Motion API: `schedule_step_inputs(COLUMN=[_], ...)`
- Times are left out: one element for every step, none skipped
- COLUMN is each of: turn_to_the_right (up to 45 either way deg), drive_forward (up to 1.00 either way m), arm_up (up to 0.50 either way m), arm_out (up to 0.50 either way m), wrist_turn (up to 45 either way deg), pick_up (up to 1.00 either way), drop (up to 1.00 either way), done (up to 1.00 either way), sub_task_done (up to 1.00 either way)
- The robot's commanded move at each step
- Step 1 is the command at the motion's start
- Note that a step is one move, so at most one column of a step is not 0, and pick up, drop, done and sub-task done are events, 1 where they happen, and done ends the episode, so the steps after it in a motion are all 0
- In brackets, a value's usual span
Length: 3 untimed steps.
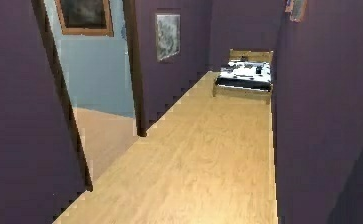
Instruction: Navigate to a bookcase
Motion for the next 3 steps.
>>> schedule_step_inputs(turn_to_the_right=[-15.0,0.0,-9.0], drive_forward=[0.00,1.00,0.00], arm_up=[0.00,0.00,0.00], arm_out=[0.00,0.00,0.00], wrist_turn=[0.0,0.0,0.0], pick_up=[0.00,0.00,0.00], drop=[0.00,0.00,0.00], done=[0.00,0.00,0.00], sub_task_done=[0.00,0.00,0.00])
